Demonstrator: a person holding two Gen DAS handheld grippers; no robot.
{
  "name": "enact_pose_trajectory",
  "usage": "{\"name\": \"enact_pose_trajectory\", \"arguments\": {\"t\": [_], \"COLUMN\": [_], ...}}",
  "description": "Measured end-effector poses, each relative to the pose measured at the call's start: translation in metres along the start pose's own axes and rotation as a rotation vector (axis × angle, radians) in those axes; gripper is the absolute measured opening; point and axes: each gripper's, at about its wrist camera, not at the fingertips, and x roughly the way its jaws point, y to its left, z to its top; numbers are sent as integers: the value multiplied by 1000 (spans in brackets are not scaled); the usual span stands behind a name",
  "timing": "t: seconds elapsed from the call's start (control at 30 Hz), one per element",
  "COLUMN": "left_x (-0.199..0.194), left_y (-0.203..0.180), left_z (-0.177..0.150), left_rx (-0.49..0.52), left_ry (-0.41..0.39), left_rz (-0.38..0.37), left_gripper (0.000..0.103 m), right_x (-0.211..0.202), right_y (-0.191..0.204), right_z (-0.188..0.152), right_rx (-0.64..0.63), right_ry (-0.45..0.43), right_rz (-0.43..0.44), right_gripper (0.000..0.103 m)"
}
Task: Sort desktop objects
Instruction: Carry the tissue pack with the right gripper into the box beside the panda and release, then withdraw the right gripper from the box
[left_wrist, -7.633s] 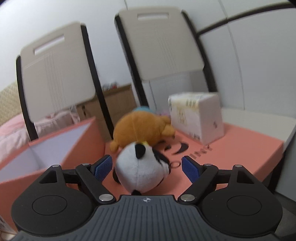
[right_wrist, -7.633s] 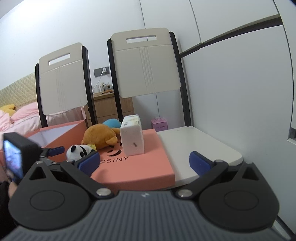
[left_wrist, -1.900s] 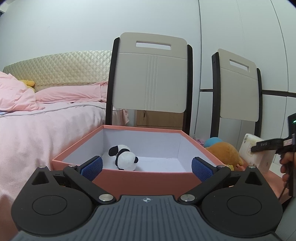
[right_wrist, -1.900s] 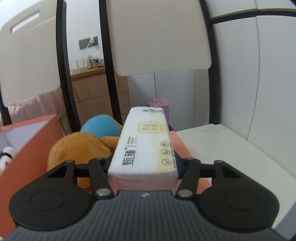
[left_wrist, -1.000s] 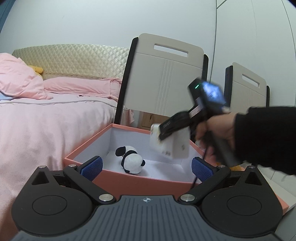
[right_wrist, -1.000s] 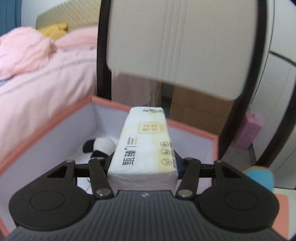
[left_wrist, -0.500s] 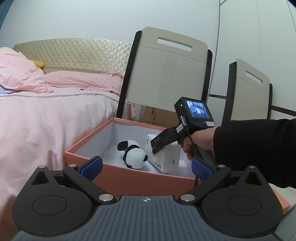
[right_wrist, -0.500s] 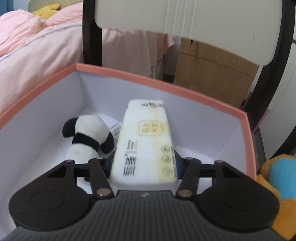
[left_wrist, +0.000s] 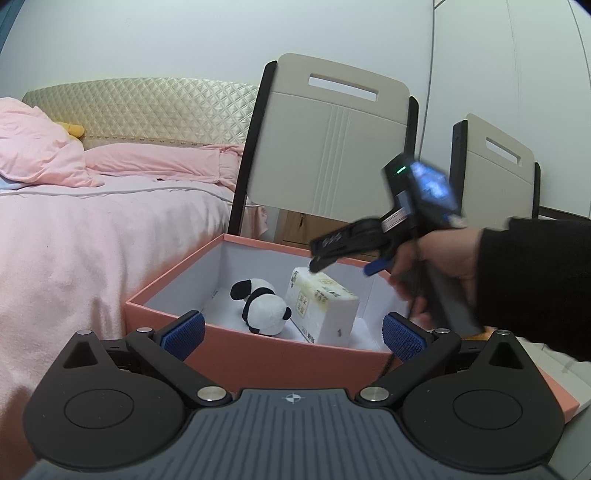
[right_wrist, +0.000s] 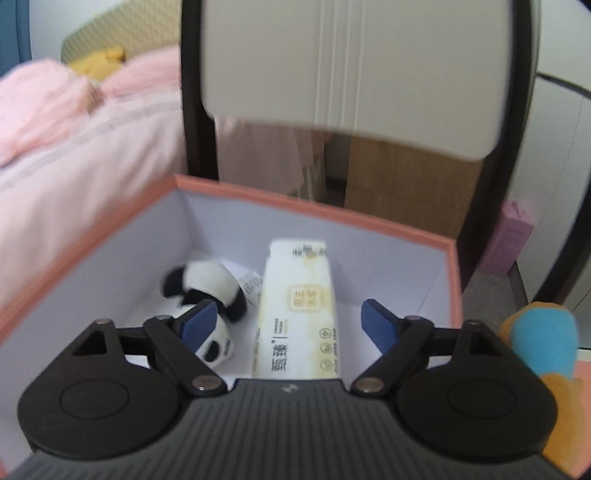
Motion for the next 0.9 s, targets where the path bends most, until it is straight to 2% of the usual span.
{"name": "enact_pose_trajectory", "arguments": {"t": [0.5,0.77,0.9], "left_x": [-3,-3,-4], "left_y": [-12,-18,-20], "left_z": [-5,-7,-9], "left_rx": [50,81,94], "left_ry": [-37,-40,-40], "left_rz": [16,34,32], "left_gripper": [103,103,103], "right_x": [-186,-221,-229], "right_y": [-14,-17,-19], "right_z": [-90,-151,-166], "right_rx": [34,60,66], "right_ry": [-385,-437,-466], "right_rz": [-20,3,-35], "right_gripper": [96,101,103]}}
